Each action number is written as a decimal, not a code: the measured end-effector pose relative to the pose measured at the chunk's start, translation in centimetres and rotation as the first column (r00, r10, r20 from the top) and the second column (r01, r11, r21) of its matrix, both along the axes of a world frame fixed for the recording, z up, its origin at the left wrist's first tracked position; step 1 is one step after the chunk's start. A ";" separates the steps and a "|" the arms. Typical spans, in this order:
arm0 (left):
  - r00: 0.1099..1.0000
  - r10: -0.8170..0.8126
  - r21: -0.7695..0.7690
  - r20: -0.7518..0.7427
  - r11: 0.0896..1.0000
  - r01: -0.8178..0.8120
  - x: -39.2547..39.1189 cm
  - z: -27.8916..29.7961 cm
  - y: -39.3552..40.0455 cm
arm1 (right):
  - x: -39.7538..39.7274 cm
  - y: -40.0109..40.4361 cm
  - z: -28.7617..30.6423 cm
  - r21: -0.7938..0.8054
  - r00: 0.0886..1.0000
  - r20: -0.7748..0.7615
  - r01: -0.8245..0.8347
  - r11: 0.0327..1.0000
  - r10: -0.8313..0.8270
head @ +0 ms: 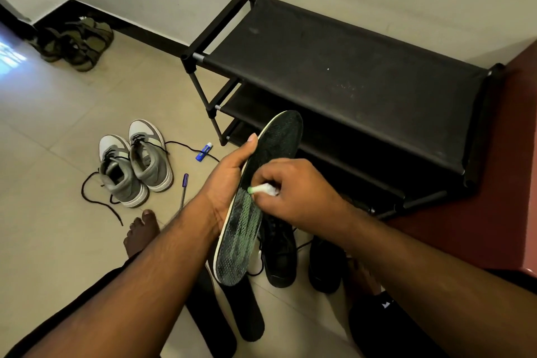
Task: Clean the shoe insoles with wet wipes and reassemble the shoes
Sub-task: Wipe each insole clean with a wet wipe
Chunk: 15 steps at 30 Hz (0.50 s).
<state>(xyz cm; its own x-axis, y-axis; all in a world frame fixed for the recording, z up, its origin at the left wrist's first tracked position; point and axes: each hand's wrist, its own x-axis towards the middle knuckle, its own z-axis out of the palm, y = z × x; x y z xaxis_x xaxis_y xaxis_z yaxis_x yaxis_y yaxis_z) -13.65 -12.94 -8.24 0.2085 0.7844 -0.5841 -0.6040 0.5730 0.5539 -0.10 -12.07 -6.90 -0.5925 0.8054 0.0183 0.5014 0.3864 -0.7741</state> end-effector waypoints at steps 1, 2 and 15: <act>1.000 -0.003 -0.001 -0.008 1.000 0.003 0.0 0.0 0.0 | 0.1 0.1 0.0 0.007 1.000 0.010 0.017 1.000 -0.017; 1.000 -0.010 -0.006 -0.021 1.000 0.010 0.0 0.0 0.0 | 0.2 0.4 0.1 0.015 0.999 0.015 0.052 0.999 -0.052; 0.999 0.035 -0.008 -0.018 0.999 -0.035 0.2 0.2 0.2 | 0.5 0.8 0.3 0.095 0.988 0.145 -0.072 0.993 0.057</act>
